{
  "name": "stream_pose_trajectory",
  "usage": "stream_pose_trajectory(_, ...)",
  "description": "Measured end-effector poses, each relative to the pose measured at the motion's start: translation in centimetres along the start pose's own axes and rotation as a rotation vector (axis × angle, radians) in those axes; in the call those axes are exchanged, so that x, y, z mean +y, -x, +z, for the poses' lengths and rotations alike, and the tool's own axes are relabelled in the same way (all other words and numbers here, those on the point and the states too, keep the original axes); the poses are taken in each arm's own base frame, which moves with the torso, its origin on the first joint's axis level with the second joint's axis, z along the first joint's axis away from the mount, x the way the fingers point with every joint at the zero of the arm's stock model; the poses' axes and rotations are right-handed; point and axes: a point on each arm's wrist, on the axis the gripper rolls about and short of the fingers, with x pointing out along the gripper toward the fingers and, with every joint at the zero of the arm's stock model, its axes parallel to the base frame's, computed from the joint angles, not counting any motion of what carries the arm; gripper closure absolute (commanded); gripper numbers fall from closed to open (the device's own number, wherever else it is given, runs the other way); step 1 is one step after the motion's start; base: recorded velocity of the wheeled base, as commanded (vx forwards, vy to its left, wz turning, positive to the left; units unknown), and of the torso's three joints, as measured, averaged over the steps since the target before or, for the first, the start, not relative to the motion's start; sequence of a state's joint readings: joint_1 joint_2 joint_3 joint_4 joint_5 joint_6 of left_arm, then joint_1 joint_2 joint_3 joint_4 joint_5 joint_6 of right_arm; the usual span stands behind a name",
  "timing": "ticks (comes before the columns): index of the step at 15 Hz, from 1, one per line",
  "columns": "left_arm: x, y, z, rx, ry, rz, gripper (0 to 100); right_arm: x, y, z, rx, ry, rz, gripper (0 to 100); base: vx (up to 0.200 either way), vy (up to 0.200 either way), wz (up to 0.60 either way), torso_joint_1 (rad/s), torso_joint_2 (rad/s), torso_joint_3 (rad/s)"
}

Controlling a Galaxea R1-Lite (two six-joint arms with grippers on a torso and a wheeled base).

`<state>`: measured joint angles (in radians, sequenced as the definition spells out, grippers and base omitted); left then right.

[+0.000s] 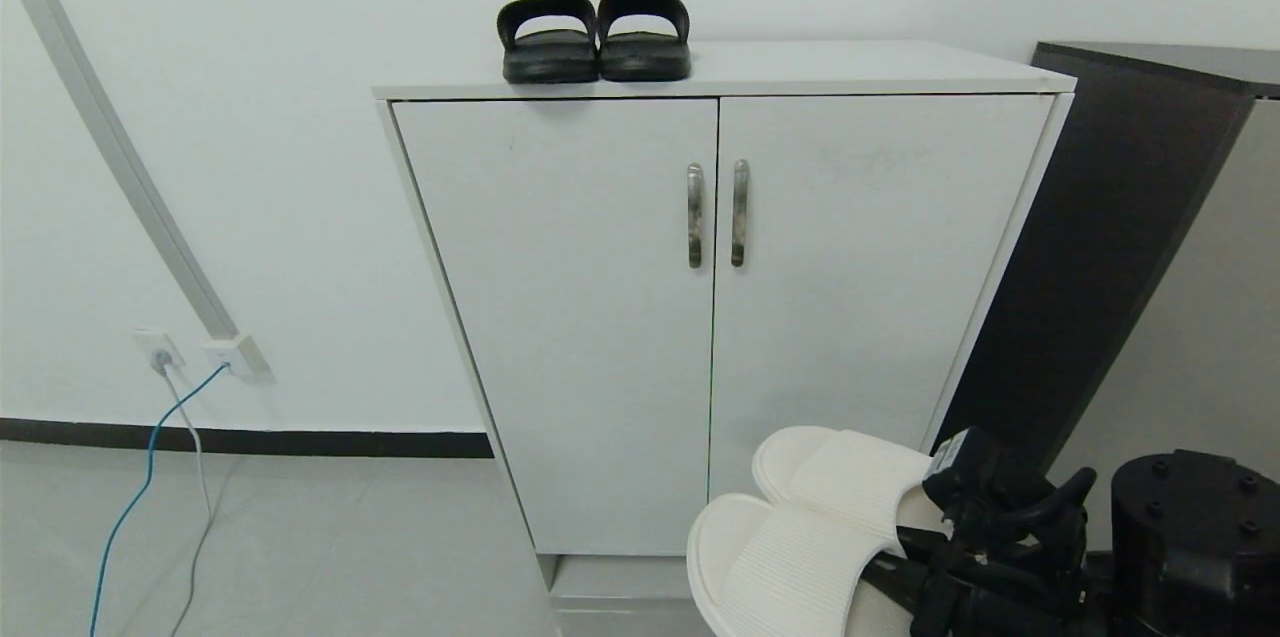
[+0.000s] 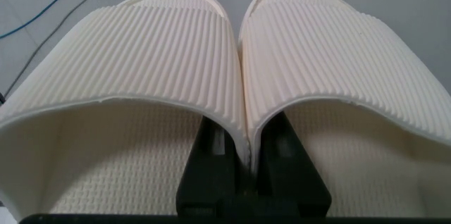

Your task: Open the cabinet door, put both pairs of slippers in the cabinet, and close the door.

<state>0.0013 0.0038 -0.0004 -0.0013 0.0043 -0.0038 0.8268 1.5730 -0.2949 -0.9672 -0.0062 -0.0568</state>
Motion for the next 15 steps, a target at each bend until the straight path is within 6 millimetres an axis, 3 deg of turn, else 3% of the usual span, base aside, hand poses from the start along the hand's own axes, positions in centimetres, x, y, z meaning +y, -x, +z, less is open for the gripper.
stream_pose_trajectory(8, 0.0, 0.1, 0.3, -0.01, -0.013, -0.022, 0, 0.1, 0.0, -0.1, 0.002, 0.003, 0.005, 100, 0.0, 0.0, 0.0, 0.0, 0.0, 0.0)
stream_pose_trajectory(12, -0.3, 0.1, 4.1, -0.035, -0.011, -0.129, 0, 0.2, 0.1, 0.0, -0.001, 0.006, 0.008, 100, 0.0, 0.0, 0.0, 0.0, 0.0, 0.0)
stream_pose_trajectory(15, -0.6, -2.0, 7.6, 0.021, -0.005, -0.276, 0, 0.3, 0.1, -0.1, 0.0, 0.015, 0.012, 100, 0.0, 0.0, 0.0, 0.002, 0.04, 0.045)
